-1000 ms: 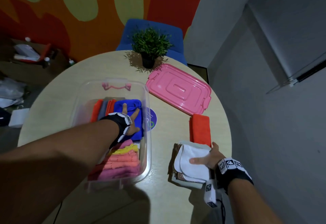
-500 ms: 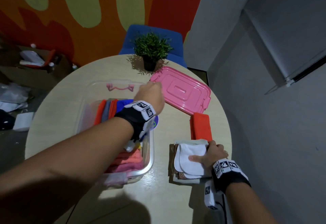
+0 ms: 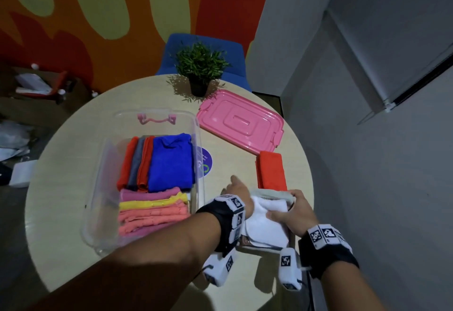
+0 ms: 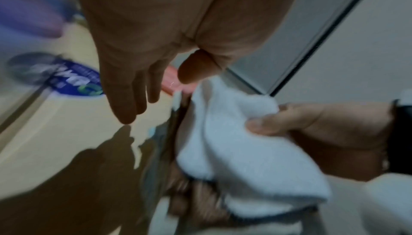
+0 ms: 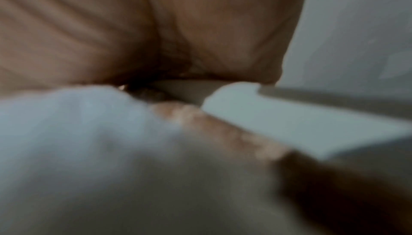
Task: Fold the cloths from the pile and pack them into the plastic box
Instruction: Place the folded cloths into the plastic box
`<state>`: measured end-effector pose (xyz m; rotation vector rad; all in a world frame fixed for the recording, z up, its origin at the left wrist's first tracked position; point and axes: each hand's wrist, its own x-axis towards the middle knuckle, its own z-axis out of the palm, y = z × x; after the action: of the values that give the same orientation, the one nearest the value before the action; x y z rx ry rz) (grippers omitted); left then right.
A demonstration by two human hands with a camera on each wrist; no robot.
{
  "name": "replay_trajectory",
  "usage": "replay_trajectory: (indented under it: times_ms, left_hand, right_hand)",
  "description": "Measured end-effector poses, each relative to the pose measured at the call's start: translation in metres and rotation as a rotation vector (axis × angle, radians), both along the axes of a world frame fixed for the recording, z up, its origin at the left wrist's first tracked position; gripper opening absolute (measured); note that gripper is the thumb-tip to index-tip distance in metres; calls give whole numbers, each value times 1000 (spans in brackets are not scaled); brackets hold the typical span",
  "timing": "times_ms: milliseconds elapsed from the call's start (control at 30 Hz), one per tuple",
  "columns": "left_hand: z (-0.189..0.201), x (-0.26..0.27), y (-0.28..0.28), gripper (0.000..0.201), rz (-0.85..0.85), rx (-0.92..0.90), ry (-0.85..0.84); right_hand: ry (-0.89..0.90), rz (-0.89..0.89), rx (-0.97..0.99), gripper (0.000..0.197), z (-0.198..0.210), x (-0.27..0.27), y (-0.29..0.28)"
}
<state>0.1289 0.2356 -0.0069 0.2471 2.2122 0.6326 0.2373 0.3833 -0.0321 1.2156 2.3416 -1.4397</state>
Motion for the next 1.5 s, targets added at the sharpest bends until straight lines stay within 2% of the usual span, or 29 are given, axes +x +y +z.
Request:
replay_trajectory:
  times_ms: [67,167,200,333,400,500,533,567,667,700,733,767,833,933,1033,1133,1200,1267,1333,1433,1500]
  left_hand:
    - [-14,5,-10,63,18,-47,-46]
    - [-24,9,-21,53,105,-38,-3]
    - [-27,8,-23,53,135,-36,5]
    - [-36,4,-24,45,200,25,-28]
    - [-40,4,-24,38,260,96,-64]
    - [-31,6,-19,28,391,249,-28]
    - [-22,7,-17,33,398,316,-28]
    - [-12,9,-13,46,368,399,-68]
    - [21,10,-4,88,306,652,-386]
    - [27,5,-4,95,331,709,-464]
    - [33,0,-7,91,324,757,-495]
    - [41,-7,-12,78,287,782,-470]
    - [55,-26,-26,54,231,798,-372]
    - [67,-58,-51,65,165,854,-312]
    - [66,-90,-88,57,316,884,-193]
    - [63,-118,-132,35,505,953,-125]
    - [54,-134,-159,23,613,901,-82]
    - [41,-149,-182,17,678,794,-59]
    - [26,-163,-198,20,718,694,-34]
    - [13,-182,-206,40,750,623,-38]
    - [8,-193,-207,38,739,628,-67]
  right_hand:
    - [34,-69,-106,62,2,5,9]
    - [34,-116,-220,39,6,13,23]
    - [34,-126,-255,37,8,15,26]
    - [69,-213,-338,55,10,20,39]
    - [104,-253,-372,56,13,21,43]
    - [159,-272,-418,59,18,20,45]
    - [179,-267,-436,61,21,18,44]
    - [198,-260,-449,65,23,15,44]
    - [280,-221,-479,72,39,0,36]
    - [301,-204,-486,73,47,-6,33]
    - [320,-181,-494,74,57,-13,29]
    - [345,-146,-505,70,67,-20,23]
    - [392,-30,-500,51,86,-38,9]
    - [419,87,-442,36,111,-75,-21]
    - [471,87,-377,49,119,-121,-55]
    - [412,132,-302,81,113,-159,-92]
    - [337,220,-293,98,103,-176,-118]
    - [301,297,-254,98,92,-188,-141]
    - [261,372,-173,103,87,-198,-160]
    - [196,421,-109,116,84,-209,-173]
    - [220,397,-116,102,88,-210,-170]
